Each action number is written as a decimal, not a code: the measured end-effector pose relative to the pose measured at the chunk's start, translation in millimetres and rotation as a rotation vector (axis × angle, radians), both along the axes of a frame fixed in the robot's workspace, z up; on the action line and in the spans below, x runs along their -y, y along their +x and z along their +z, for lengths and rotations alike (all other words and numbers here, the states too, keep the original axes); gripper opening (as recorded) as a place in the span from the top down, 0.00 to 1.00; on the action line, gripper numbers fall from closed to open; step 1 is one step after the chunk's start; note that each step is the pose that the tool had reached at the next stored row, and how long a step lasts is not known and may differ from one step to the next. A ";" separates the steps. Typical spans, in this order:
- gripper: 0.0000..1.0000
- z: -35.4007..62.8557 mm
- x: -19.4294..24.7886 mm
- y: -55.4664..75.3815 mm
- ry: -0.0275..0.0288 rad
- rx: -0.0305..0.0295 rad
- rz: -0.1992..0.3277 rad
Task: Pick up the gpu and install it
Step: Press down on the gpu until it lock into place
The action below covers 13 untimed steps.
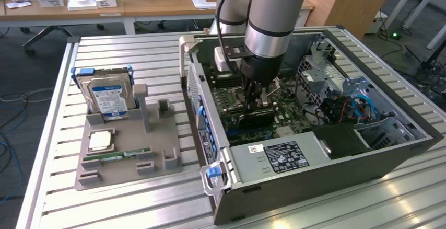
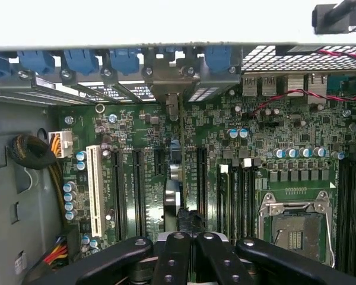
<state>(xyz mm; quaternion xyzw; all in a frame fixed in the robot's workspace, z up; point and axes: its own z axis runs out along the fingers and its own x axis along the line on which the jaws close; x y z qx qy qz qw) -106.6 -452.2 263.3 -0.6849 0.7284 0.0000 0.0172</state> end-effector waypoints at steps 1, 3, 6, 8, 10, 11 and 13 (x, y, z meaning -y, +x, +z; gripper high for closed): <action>0.89 -0.1 0.0 0.0 0.0001 0.0001 0.000; 0.89 -0.5 0.0 0.0 0.0002 0.0002 0.000; 0.89 -0.8 0.0 0.0 0.0001 0.0001 0.000; 0.89 -0.8 0.0 0.0 0.0002 0.0001 0.000; 0.89 -1.1 0.0 0.0 0.0002 0.0003 0.000; 0.89 -1.5 0.0 -0.3 0.0003 0.0003 0.000; 0.89 -1.5 0.0 -0.6 0.0002 0.0000 0.000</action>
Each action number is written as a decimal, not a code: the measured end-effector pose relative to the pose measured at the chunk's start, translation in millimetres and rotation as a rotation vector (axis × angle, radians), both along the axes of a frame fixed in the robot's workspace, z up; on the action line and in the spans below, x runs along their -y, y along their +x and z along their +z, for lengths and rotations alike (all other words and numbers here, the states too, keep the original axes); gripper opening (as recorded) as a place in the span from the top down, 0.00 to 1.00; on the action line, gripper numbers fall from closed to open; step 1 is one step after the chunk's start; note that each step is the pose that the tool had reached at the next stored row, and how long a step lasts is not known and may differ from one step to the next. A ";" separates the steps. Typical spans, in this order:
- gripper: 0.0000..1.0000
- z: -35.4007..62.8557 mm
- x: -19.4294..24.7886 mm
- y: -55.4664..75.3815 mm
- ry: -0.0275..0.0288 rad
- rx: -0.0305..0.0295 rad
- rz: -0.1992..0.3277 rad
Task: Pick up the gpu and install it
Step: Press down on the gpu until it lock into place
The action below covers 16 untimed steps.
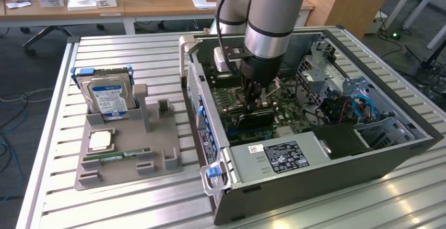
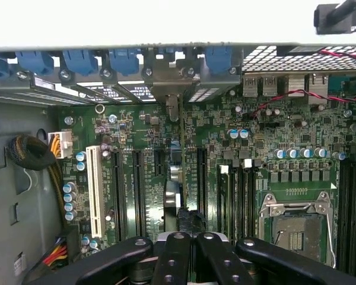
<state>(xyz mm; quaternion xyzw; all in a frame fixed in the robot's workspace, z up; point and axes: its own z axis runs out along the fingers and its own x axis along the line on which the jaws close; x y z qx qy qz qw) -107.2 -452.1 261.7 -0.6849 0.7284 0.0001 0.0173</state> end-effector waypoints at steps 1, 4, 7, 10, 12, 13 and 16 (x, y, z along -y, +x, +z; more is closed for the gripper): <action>0.89 0.0 0.0 0.0 0.0000 0.0000 0.000; 0.89 -0.4 0.0 -0.3 0.0000 0.0003 0.000; 0.89 -1.0 0.0 -1.9 -0.0004 0.0006 0.000; 0.89 -1.2 0.0 -2.0 0.0000 0.0009 0.000; 0.89 -1.7 0.0 -2.7 -0.0004 0.0010 0.000; 0.89 -1.8 0.1 -3.0 -0.0005 0.0009 0.000; 0.89 -2.0 0.1 -3.0 -0.0002 0.0010 0.000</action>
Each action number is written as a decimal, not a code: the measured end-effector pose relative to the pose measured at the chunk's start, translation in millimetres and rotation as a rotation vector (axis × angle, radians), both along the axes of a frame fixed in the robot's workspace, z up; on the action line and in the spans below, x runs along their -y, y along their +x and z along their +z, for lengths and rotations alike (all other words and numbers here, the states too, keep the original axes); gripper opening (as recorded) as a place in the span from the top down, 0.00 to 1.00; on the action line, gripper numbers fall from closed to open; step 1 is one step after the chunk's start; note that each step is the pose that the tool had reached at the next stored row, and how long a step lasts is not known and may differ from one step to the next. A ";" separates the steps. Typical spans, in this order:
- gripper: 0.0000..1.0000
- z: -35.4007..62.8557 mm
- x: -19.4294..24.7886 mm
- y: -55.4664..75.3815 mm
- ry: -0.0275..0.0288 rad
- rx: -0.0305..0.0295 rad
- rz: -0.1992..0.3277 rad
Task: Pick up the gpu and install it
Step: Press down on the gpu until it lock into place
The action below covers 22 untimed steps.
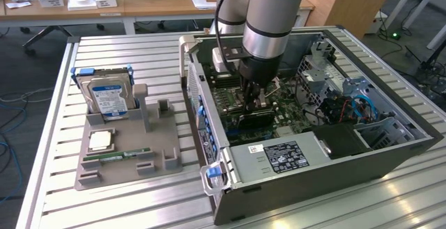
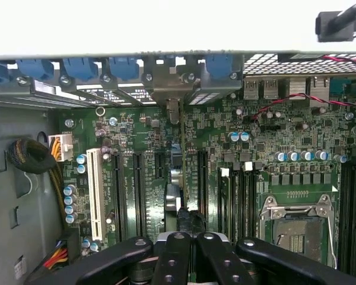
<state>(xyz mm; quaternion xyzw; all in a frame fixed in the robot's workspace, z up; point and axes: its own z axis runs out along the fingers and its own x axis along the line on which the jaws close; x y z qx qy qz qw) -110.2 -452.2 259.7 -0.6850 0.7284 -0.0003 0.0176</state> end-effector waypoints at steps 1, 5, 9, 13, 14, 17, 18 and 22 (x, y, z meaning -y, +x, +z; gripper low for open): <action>0.89 -0.1 -0.1 0.0 0.0002 0.0002 0.000; 0.89 3.4 -0.3 0.1 0.0033 0.0019 0.000; 0.89 15.8 -0.1 0.0 0.0004 0.0003 0.000; 0.89 30.1 -0.1 0.0 -0.0003 0.0003 0.000; 0.89 34.1 -0.1 0.1 -0.0005 0.0002 0.000; 0.89 46.2 -0.1 0.0 -0.0005 0.0003 0.000; 0.89 50.5 -0.1 0.0 -0.0005 0.0002 0.000; 0.89 65.7 -0.1 0.0 -0.0006 0.0002 0.000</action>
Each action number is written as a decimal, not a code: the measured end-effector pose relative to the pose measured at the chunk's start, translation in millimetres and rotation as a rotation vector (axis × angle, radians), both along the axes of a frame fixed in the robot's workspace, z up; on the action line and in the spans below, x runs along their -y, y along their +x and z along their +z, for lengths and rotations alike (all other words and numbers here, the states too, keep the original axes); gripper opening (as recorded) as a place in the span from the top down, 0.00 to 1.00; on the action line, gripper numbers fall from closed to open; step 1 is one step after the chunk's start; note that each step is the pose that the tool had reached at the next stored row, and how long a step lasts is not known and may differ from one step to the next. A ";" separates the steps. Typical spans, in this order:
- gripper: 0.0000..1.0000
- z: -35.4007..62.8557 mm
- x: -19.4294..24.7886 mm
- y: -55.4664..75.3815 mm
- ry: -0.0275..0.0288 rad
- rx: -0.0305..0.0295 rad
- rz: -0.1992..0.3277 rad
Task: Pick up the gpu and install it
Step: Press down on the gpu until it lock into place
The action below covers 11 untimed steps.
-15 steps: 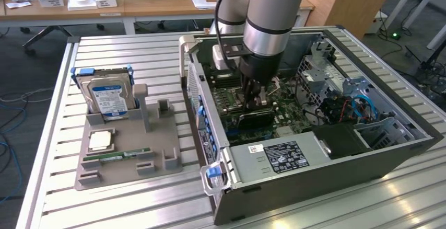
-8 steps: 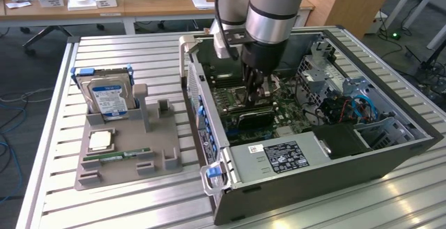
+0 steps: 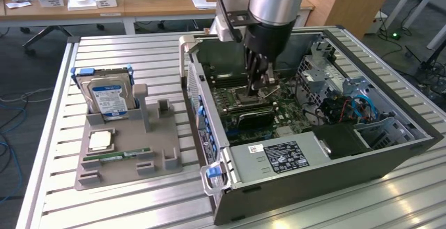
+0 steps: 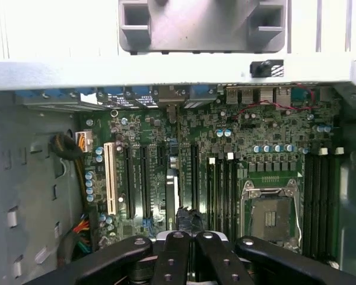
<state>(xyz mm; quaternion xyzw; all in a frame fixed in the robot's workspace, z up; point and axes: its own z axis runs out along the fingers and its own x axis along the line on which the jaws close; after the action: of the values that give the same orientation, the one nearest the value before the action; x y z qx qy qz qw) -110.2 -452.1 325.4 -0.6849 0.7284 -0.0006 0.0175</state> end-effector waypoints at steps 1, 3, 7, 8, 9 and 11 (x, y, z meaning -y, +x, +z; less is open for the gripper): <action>0.89 3.4 0.0 0.0 0.0001 0.0000 0.000; 0.89 9.3 0.0 0.0 0.0000 0.0000 0.000; 0.89 12.0 0.0 0.0 0.0002 0.0001 0.000; 0.89 12.0 0.0 0.0 0.0002 0.0001 0.000; 0.89 12.0 0.0 0.0 0.0001 0.0001 0.000; 0.89 12.1 0.0 1.6 -0.0001 -0.0001 0.000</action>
<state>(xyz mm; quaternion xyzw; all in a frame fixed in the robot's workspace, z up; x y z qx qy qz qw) -108.5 -452.1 337.6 -0.6850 0.7283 -0.0006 0.0174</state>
